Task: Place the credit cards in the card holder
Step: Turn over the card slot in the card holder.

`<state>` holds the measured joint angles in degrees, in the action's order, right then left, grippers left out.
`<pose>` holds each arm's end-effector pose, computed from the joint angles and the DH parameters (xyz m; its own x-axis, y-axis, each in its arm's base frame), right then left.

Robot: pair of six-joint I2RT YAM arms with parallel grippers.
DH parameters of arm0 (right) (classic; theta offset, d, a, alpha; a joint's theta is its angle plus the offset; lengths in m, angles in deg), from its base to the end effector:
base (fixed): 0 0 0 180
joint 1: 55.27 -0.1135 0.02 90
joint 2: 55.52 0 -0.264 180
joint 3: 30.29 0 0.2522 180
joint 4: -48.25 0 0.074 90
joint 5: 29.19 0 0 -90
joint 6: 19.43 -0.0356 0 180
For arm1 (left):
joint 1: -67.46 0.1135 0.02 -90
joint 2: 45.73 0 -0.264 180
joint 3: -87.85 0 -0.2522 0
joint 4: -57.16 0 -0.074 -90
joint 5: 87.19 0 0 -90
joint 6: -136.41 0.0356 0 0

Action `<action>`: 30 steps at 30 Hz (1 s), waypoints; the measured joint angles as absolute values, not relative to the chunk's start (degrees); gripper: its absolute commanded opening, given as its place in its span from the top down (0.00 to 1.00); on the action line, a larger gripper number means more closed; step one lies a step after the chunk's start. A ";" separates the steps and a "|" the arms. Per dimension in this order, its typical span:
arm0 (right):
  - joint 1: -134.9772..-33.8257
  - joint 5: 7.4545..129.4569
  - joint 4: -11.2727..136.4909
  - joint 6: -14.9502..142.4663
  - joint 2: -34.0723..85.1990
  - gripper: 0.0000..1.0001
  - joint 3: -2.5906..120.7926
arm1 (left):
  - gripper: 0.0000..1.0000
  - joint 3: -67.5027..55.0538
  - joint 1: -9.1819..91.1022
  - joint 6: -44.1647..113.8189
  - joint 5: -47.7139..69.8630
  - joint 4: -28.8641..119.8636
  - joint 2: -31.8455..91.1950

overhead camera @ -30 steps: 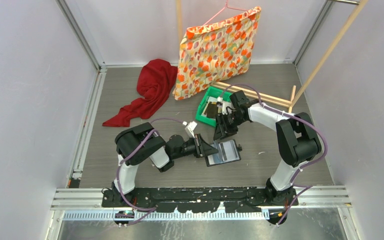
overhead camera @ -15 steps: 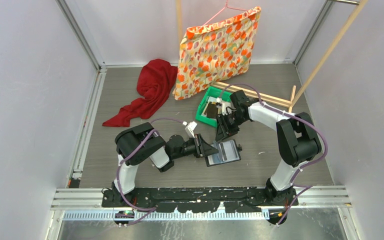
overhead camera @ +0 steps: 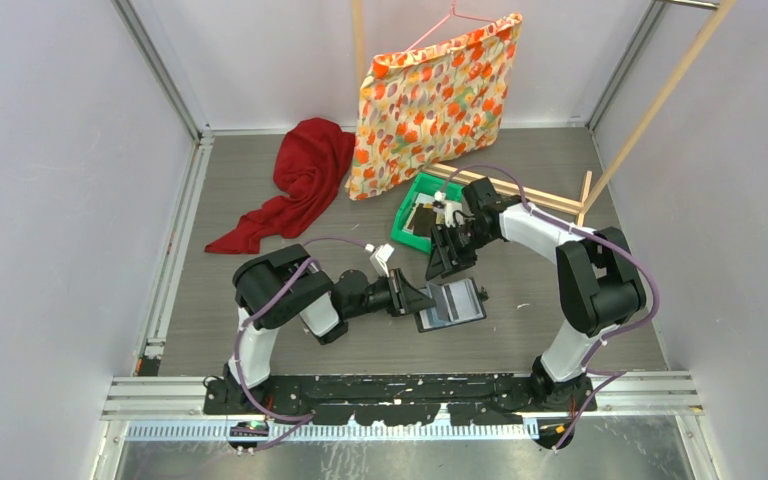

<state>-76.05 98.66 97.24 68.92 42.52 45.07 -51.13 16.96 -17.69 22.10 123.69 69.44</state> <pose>0.2931 0.1346 0.1807 -0.9004 -0.3174 -0.2976 -0.4348 0.6792 0.5913 0.1867 -0.2450 0.0956 -0.8793 -0.2681 -0.3935 0.3332 0.2439 -0.9107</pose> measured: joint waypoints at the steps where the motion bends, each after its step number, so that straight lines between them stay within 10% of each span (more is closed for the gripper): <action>1: -76.05 98.66 97.13 68.77 42.52 0.44 45.07 | 0.81 -51.13 16.96 -17.69 22.12 123.67 69.53; 30: -79.20 88.26 96.78 68.55 43.64 0.54 45.40 | 0.70 -50.45 16.96 -17.67 22.17 123.34 69.95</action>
<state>-79.20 88.26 96.78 68.55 43.64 45.40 -50.45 16.96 -17.67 22.17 123.34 69.95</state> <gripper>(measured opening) 0.476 0.288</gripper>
